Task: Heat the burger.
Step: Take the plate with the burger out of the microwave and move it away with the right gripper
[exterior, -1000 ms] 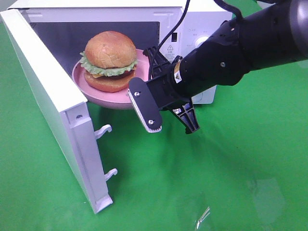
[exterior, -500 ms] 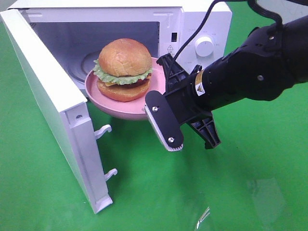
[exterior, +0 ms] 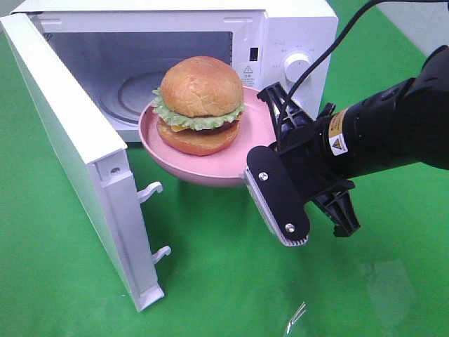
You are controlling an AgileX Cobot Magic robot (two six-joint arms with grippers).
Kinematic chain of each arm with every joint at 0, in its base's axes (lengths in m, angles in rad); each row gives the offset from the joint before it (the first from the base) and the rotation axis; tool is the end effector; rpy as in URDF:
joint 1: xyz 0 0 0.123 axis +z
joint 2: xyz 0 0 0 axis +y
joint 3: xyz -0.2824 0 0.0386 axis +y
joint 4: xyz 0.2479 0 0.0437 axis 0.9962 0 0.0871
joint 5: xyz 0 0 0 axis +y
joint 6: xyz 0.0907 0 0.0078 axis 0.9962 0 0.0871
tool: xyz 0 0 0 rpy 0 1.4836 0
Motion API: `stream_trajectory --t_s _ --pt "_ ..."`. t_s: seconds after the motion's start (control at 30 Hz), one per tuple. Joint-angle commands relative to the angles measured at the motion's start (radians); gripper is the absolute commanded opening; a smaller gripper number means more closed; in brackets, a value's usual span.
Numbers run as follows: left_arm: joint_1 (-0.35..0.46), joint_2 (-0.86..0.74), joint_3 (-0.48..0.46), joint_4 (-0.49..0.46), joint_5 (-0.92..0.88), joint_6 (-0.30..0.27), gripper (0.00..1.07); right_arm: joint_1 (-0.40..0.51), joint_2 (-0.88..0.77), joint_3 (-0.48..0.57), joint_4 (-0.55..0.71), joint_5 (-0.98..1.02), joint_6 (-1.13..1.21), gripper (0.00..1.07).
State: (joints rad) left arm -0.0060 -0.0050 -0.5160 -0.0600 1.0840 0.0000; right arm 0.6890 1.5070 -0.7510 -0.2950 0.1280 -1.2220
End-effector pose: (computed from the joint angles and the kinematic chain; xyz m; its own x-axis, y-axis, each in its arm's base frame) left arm -0.0086 -0.0048 0.2798 -0.4587 -0.0253 -0.8882 0.0403 0.9980 -0.0492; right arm 0.2297 0.1847 0.2042 0.5834 -0.8120 -0.0130 -0.5826 -0.4073 -0.7033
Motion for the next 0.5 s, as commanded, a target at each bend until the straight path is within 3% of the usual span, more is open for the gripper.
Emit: stream_trajectory --t_s 0.03,0.5 --pt "0.002 -0.005 -0.001 -0.003 -0.013 0.000 1.00 0.001 -0.076 0.023 -0.004 -0.041 0.004 0.00" --pt "0.002 -0.005 -0.001 -0.003 -0.013 0.000 1.00 0.001 -0.251 0.121 -0.006 0.051 0.030 0.00"
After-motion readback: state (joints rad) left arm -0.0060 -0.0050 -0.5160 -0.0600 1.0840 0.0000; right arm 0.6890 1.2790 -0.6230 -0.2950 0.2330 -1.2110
